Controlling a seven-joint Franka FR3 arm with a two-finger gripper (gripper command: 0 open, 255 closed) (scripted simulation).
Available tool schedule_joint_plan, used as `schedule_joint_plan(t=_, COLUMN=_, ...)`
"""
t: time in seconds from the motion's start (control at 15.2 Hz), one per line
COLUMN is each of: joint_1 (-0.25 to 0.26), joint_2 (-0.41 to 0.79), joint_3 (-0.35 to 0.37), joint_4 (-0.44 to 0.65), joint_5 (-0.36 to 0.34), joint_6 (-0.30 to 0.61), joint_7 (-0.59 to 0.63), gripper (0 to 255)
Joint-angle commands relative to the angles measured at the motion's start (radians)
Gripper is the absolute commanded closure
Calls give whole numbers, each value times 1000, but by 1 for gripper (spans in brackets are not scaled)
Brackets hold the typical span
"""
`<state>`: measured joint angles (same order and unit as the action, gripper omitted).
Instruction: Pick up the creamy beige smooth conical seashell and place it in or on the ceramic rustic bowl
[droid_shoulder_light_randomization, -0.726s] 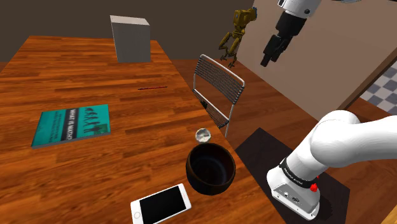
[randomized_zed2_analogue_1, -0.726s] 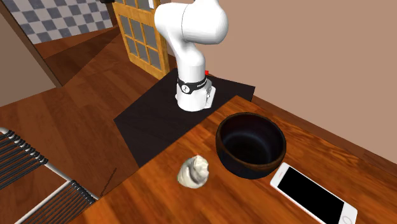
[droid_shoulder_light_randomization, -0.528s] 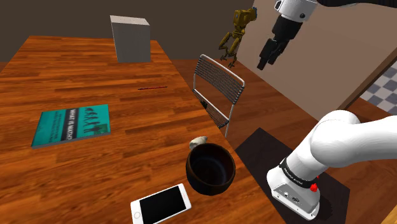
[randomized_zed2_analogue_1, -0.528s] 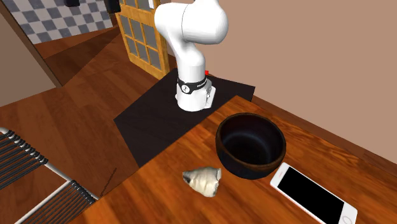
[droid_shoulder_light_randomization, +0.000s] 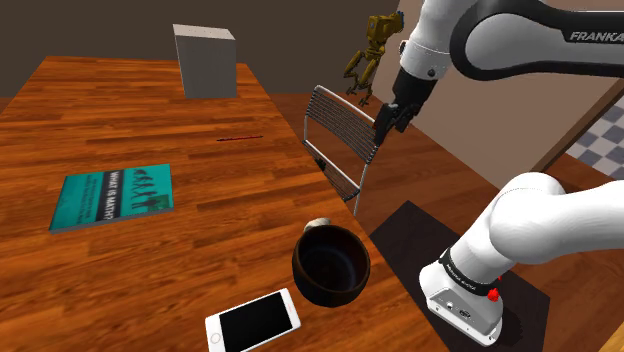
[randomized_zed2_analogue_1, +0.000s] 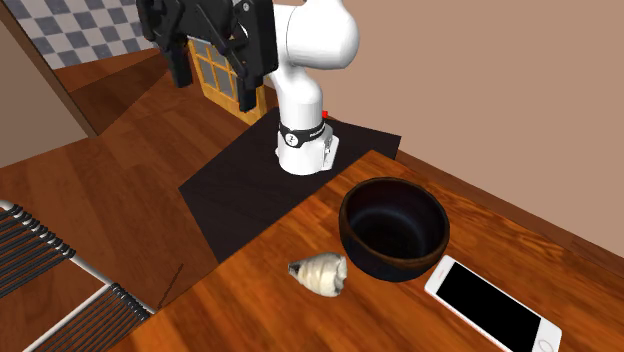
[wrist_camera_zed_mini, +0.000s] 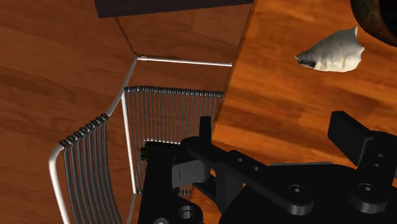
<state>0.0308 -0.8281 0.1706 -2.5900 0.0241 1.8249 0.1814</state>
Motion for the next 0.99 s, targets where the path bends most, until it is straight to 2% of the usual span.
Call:
schedule_joint_plan(t=0.0, joint_1=11, joint_2=16, joint_3=56, joint_4=-32, joint_5=16, joint_6=48, joint_7=63, gripper=0)
schedule_joint_plan(t=0.53, joint_1=12, joint_2=206, joint_3=290, joint_4=-85, joint_5=40, joint_6=267, joint_7=321, gripper=0)
schedule_joint_plan(t=0.73, joint_1=-15, joint_2=315, joint_3=387, joint_4=-75, joint_5=15, joint_6=349, joint_7=435, gripper=0)
schedule_joint_plan(t=0.92, joint_1=-65, joint_2=443, joint_3=492, joint_4=-48, joint_5=-47, joint_6=424, joint_7=570, gripper=0)
